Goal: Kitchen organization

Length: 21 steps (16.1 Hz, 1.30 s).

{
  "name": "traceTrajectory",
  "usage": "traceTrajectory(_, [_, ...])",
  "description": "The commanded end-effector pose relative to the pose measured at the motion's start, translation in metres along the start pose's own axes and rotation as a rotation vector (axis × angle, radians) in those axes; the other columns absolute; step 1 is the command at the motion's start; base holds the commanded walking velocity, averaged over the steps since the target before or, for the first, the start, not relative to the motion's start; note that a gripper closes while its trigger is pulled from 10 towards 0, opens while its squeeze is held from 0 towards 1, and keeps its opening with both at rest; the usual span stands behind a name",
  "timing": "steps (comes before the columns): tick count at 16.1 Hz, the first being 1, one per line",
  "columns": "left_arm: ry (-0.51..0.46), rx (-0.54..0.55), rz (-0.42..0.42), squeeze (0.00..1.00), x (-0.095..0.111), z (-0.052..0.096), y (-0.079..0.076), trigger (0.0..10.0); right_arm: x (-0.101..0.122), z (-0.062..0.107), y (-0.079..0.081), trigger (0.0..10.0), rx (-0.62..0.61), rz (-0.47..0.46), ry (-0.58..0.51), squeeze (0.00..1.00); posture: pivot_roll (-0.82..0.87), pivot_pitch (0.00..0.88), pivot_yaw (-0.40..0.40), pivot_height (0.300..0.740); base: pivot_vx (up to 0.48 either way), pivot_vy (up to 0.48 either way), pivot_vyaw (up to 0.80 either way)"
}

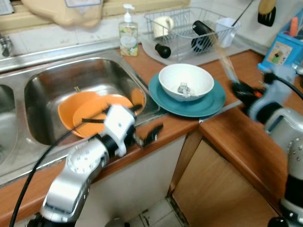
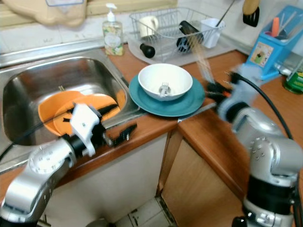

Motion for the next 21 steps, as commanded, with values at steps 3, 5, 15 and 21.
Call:
traceTrajectory(3, [-0.105, 0.055, 0.157, 0.00, 0.016, -0.006, 0.013, 10.0, -0.002, 0.000, 0.042, 0.0, 0.246, 0.027, -0.043, 0.00, -0.02, 0.000, 0.015, 0.740, 0.000, 0.000, 0.00])
traceTrajectory(5, [-0.138, 0.038, 0.282, 0.00, 0.019, -0.009, 0.015, 10.0, -0.010, 0.003, 0.059, 0.0, 0.359, 0.048, -0.020, 0.00, -0.02, 0.000, 0.019, 0.740, 0.000, 0.000, 0.00])
traceTrajectory(15, [-0.480, -0.108, 1.040, 0.00, 0.043, -0.026, 0.017, 0.0, -0.046, 0.007, 0.091, 0.0, 0.504, 0.133, 0.069, 0.00, -0.03, 0.000, 0.043, 0.740, 0.000, 0.000, 0.00])
traceTrajectory(21, [-0.284, 0.050, 1.021, 0.00, 0.010, -0.024, 0.029, 0.0, -0.062, 0.000, 0.091, 0.0, 0.431, 0.147, 0.086, 0.00, -0.02, 0.000, 0.043, 0.740, 0.000, 0.000, 0.00])
Point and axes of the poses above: a point about 5 cm out from each wrist's last joint towards the gripper, its own z axis pointing back from the gripper into the wrist, its own x axis along the axis of the wrist's last joint, y = z × x, the point moved 1 cm from there along -z, pointing out of the wrist towards the gripper, and after that the axes turned 1 degree about z, right-handed, at the moved point
